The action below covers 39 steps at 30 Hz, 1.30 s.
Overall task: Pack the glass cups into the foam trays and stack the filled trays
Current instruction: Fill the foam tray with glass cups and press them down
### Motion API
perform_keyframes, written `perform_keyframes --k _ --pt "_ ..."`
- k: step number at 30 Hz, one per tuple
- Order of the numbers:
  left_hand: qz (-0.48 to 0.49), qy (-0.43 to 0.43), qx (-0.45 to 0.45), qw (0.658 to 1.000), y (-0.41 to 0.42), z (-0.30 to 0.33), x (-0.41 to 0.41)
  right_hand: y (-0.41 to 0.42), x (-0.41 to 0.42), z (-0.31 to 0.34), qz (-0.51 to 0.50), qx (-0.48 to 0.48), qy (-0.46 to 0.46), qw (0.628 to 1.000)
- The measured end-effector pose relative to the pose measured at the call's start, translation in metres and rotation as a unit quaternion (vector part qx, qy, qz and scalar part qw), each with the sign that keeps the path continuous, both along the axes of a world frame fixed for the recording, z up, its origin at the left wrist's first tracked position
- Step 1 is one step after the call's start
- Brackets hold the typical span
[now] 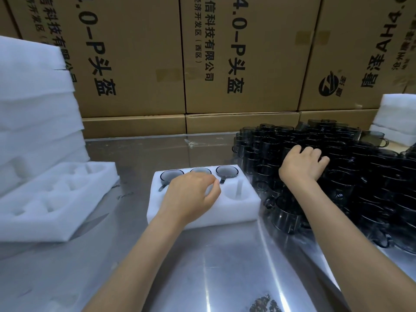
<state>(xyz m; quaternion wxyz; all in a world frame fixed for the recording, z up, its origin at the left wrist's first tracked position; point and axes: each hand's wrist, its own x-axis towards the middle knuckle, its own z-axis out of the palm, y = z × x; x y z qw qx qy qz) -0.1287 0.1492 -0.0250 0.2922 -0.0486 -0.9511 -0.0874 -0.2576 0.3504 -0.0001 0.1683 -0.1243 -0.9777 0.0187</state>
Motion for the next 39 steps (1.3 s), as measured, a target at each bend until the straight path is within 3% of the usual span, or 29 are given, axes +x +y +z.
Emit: perform_keyframes --k 4,8,11,13,16,21,24,26,28,30,32,34,39 --pt "-0.008 0.008 -0.007 1.0 -0.001 -0.001 0.002 -0.002 0.008 0.008 0.01 -0.016 0.019 1.0" --pt "-0.015 0.037 -0.03 0.999 -0.001 -0.003 0.006 -0.009 0.029 0.019 0.064 -0.053 0.111 0.99" --pt "-0.046 0.09 0.017 0.995 -0.001 -0.004 0.015 -0.024 0.052 0.024 0.177 -0.112 0.207 0.956" --pt "-0.064 0.091 0.077 0.991 -0.008 -0.003 0.019 -0.041 0.071 0.026 0.286 -0.184 0.213 0.916" --pt "-0.094 0.086 0.163 0.978 -0.026 0.001 0.026 -0.071 0.097 0.018 0.416 -0.298 0.17 0.842" --pt "-0.13 0.077 0.287 0.946 -0.043 -0.001 0.043 -0.117 0.117 0.003 0.475 -0.451 0.027 0.755" --pt "-0.116 0.048 0.418 0.9 -0.056 0.001 0.045 -0.126 0.118 0.001 0.495 -0.508 0.003 0.705" --pt "-0.133 0.026 0.512 0.848 -0.062 0.004 0.047 -0.121 0.113 0.001 0.506 -0.541 0.009 0.672" --pt "-0.164 -0.002 0.571 0.805 -0.063 0.006 0.049 -0.11 0.107 0.001 0.522 -0.564 -0.077 0.635" --pt "-0.185 -0.034 0.572 0.799 -0.064 0.007 0.052 -0.103 0.106 0.0 0.544 -0.564 -0.17 0.598" --pt "-0.193 -0.063 0.564 0.8 -0.064 0.007 0.053 -0.103 0.107 -0.004 0.556 -0.556 -0.177 0.591" --pt "-0.186 -0.064 0.57 0.798 -0.063 0.007 0.052 -0.108 0.11 -0.006 0.547 -0.558 -0.136 0.608" --pt "-0.082 0.012 0.539 0.838 -0.069 0.007 0.051 -0.128 0.124 -0.024 0.491 -0.461 0.008 0.739"
